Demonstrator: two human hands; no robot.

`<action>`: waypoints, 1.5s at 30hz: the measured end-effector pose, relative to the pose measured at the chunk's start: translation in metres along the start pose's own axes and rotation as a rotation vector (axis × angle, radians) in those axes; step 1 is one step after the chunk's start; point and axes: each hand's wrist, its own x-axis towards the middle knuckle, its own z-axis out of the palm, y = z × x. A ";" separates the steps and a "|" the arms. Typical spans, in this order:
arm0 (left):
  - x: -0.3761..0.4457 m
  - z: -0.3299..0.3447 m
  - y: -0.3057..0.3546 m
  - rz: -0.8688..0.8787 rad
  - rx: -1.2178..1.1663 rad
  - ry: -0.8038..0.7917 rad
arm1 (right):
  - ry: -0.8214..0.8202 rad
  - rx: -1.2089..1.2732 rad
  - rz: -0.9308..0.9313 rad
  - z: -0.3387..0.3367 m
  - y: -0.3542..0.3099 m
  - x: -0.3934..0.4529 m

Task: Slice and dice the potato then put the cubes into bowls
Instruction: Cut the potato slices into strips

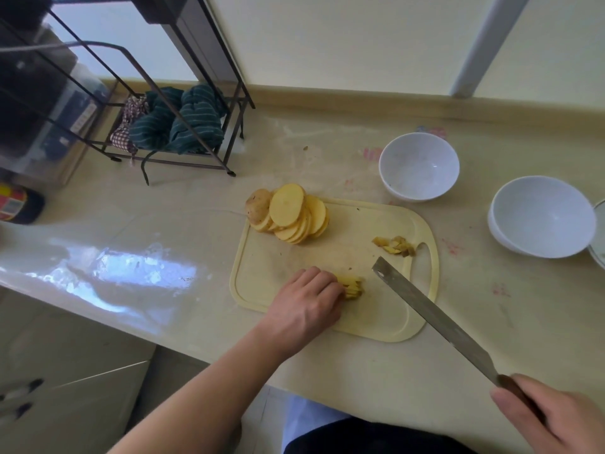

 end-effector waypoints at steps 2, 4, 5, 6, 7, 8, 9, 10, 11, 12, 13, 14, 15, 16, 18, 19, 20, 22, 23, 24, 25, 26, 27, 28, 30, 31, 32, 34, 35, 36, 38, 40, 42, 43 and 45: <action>0.004 -0.006 -0.005 0.025 -0.047 -0.023 | -0.009 0.000 0.002 -0.001 -0.001 -0.001; 0.012 -0.014 -0.010 -0.029 -0.142 -0.025 | -0.023 -0.013 0.003 -0.001 -0.001 -0.001; 0.019 -0.017 -0.013 -0.073 -0.166 -0.021 | -0.023 -0.014 0.000 -0.001 -0.001 -0.001; 0.026 -0.019 -0.016 -0.114 -0.171 -0.024 | -0.020 -0.012 -0.005 -0.001 0.000 -0.001; 0.033 -0.019 -0.020 -0.139 -0.176 -0.040 | -0.020 -0.007 -0.011 0.000 0.000 -0.001; 0.039 -0.018 -0.022 -0.145 -0.187 -0.067 | -0.025 -0.004 -0.014 0.000 0.001 -0.002; 0.043 -0.017 -0.024 -0.140 -0.195 -0.093 | -0.028 -0.005 -0.015 0.000 0.002 -0.003; 0.045 -0.016 -0.024 -0.128 -0.192 -0.112 | -0.030 -0.010 -0.011 0.000 0.003 -0.004; 0.046 -0.015 -0.024 -0.120 -0.188 -0.117 | -0.029 -0.017 -0.005 -0.001 0.004 -0.005; 0.044 -0.014 -0.023 -0.126 -0.189 -0.115 | -0.028 -0.022 0.002 -0.001 0.004 -0.007; 0.043 -0.013 -0.021 -0.147 -0.190 -0.104 | -0.026 -0.023 0.006 -0.001 0.005 -0.008; 0.041 -0.013 -0.019 -0.175 -0.192 -0.092 | -0.026 -0.022 0.012 -0.001 0.006 -0.009; 0.040 -0.013 -0.017 -0.194 -0.193 -0.084 | -0.026 -0.023 0.017 -0.001 0.007 -0.009; 0.040 -0.013 -0.016 -0.203 -0.194 -0.087 | -0.029 -0.022 0.022 -0.002 0.007 -0.010; 0.041 -0.011 -0.017 -0.205 -0.186 -0.092 | -0.039 -0.017 0.026 -0.003 0.006 -0.011; 0.042 -0.010 -0.018 -0.211 -0.179 -0.088 | -0.045 -0.018 0.025 -0.004 0.005 -0.011; 0.043 -0.010 -0.017 -0.224 -0.173 -0.082 | -0.046 -0.021 0.022 -0.005 0.005 -0.011; 0.045 -0.010 -0.014 -0.256 -0.169 -0.061 | -0.038 -0.022 0.011 -0.005 0.004 -0.010; 0.045 -0.010 -0.013 -0.265 -0.170 -0.061 | -0.035 -0.023 0.004 -0.005 0.004 -0.010; 0.046 -0.011 -0.012 -0.265 -0.176 -0.076 | -0.037 -0.026 -0.004 -0.006 0.003 -0.010; 0.047 -0.012 -0.013 -0.255 -0.184 -0.096 | -0.038 -0.030 -0.012 -0.006 0.003 -0.009; 0.047 -0.013 -0.014 -0.236 -0.191 -0.117 | -0.037 -0.032 -0.021 -0.006 0.003 -0.009; 0.047 -0.014 -0.015 -0.212 -0.193 -0.134 | -0.033 -0.031 -0.028 -0.005 0.004 -0.008; 0.047 -0.015 -0.016 -0.190 -0.191 -0.148 | -0.032 -0.025 -0.031 -0.004 0.004 -0.008; 0.047 -0.016 -0.017 -0.166 -0.189 -0.163 | -0.039 -0.021 -0.024 -0.004 0.004 -0.009; 0.046 -0.016 -0.018 -0.156 -0.190 -0.165 | -0.041 -0.023 -0.019 -0.004 0.004 -0.008; 0.045 -0.017 -0.019 -0.139 -0.187 -0.162 | -0.039 -0.022 -0.017 -0.004 0.005 -0.008; 0.039 -0.018 -0.020 -0.085 -0.177 -0.141 | -0.038 -0.020 -0.015 -0.003 0.005 -0.008; 0.034 -0.018 -0.020 -0.048 -0.177 -0.123 | -0.040 -0.019 -0.012 -0.003 0.005 -0.009; 0.027 -0.018 -0.021 -0.003 -0.173 -0.100 | -0.041 -0.018 -0.008 -0.003 0.005 -0.009; 0.012 -0.016 -0.020 0.084 -0.123 -0.059 | -0.036 -0.013 0.004 -0.003 0.005 -0.009; -0.003 -0.010 -0.016 0.095 -0.046 -0.029 | -0.033 -0.003 0.014 -0.002 0.006 -0.009; -0.012 -0.004 -0.011 0.013 -0.011 0.021 | -0.028 0.006 0.018 -0.001 0.007 -0.010; -0.015 -0.001 -0.008 -0.039 -0.007 0.050 | -0.030 0.009 0.019 -0.001 0.006 -0.010; -0.018 0.003 -0.001 -0.114 -0.006 0.095 | -0.032 0.005 0.017 -0.002 0.003 -0.009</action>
